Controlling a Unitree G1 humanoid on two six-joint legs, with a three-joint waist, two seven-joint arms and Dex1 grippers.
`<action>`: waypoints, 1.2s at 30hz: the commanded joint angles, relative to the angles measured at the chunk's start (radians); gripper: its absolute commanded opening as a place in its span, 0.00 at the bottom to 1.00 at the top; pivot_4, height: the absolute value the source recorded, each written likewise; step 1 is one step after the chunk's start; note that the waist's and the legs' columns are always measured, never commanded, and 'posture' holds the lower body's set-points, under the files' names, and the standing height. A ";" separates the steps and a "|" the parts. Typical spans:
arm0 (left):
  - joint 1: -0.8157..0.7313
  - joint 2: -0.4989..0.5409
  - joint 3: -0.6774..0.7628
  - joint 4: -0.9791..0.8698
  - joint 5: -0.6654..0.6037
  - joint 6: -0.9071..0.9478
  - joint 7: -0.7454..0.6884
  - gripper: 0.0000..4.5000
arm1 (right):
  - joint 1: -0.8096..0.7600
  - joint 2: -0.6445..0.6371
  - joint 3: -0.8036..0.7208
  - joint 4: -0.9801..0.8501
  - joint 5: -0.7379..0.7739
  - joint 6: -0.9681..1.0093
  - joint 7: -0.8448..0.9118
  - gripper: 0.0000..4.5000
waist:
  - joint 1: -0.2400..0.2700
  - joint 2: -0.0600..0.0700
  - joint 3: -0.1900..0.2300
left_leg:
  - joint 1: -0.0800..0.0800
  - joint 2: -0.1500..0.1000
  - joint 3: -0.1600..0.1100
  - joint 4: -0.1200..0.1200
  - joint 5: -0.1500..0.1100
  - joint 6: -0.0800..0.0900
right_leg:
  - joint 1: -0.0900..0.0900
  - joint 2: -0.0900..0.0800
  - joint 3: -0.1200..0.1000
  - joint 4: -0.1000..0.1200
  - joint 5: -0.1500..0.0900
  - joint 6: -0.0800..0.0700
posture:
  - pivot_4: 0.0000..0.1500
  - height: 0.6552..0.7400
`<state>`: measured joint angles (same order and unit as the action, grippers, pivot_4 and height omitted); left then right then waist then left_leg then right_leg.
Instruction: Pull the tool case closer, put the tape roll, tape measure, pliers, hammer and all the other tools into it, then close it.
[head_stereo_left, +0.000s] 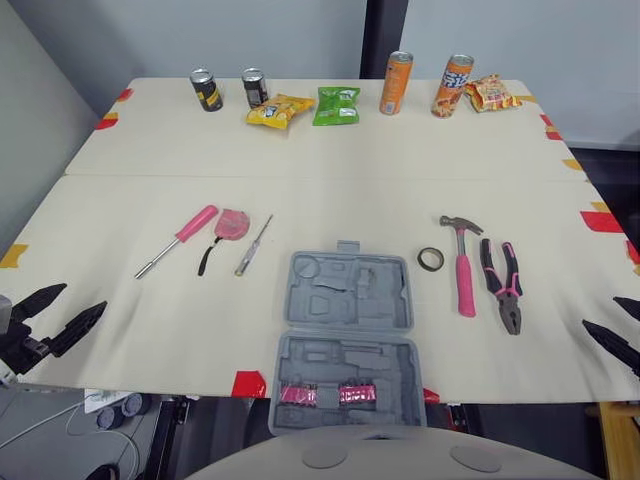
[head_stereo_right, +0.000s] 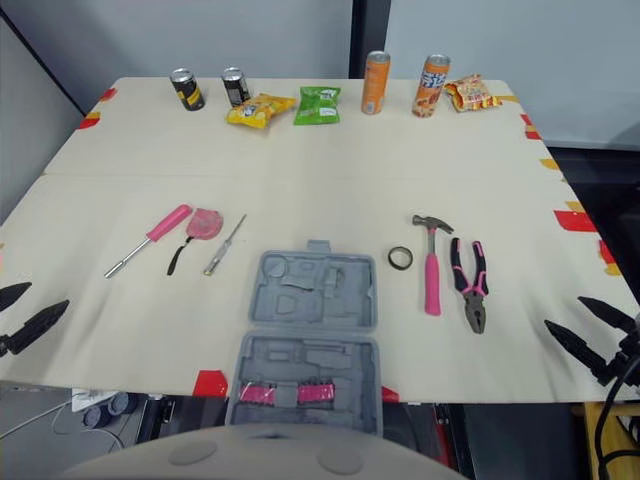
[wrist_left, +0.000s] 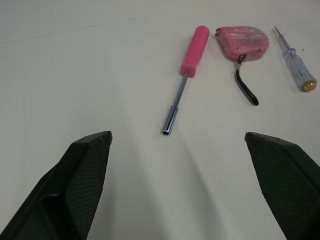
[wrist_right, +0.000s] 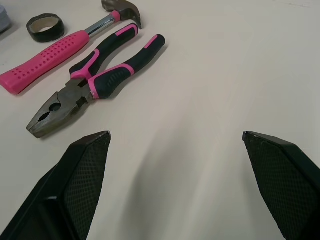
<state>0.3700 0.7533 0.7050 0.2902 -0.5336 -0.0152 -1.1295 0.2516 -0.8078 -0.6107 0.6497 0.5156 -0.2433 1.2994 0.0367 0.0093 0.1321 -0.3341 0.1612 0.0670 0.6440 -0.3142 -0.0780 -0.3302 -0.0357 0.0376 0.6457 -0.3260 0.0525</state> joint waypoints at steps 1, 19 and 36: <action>-0.004 0.005 -0.019 -0.089 -0.020 0.019 -0.015 1.00 | -0.007 0.003 -0.006 -0.108 0.011 0.011 -0.029 0.99 | 0.000 0.000 0.000 | 0.000 0.000 0.000 0.000 0.000 0.000 | 0.000 0.000 0.000 0.000 0.000 0.000 | 1.00 1.00; -0.218 0.116 -0.353 -0.546 -0.081 0.196 -0.176 1.00 | -0.191 -0.169 0.406 -0.864 -0.123 0.463 -0.142 0.99 | 0.005 0.002 -0.001 | 0.000 -0.001 0.000 0.001 0.005 -0.008 | -0.003 0.003 -0.002 0.003 0.000 -0.001 | 1.00 1.00; -0.282 0.045 -0.484 -0.653 -0.093 0.174 -0.187 1.00 | -0.638 -0.240 0.947 -0.854 -0.651 0.396 0.012 0.99 | 0.022 0.002 -0.001 | -0.002 -0.003 0.004 0.004 0.005 -0.015 | -0.003 0.010 0.005 0.009 0.001 0.003 | 1.00 1.00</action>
<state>0.0911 0.7995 0.2165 -0.3317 -0.6216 0.1750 -1.3197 -0.3655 -1.0495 0.3249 -0.1746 -0.1040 0.1535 1.3035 0.0585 0.0108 0.1314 -0.3364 0.1584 0.0716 0.6482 -0.3097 -0.0929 -0.3332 -0.0261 0.0433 0.6550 -0.3245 0.0552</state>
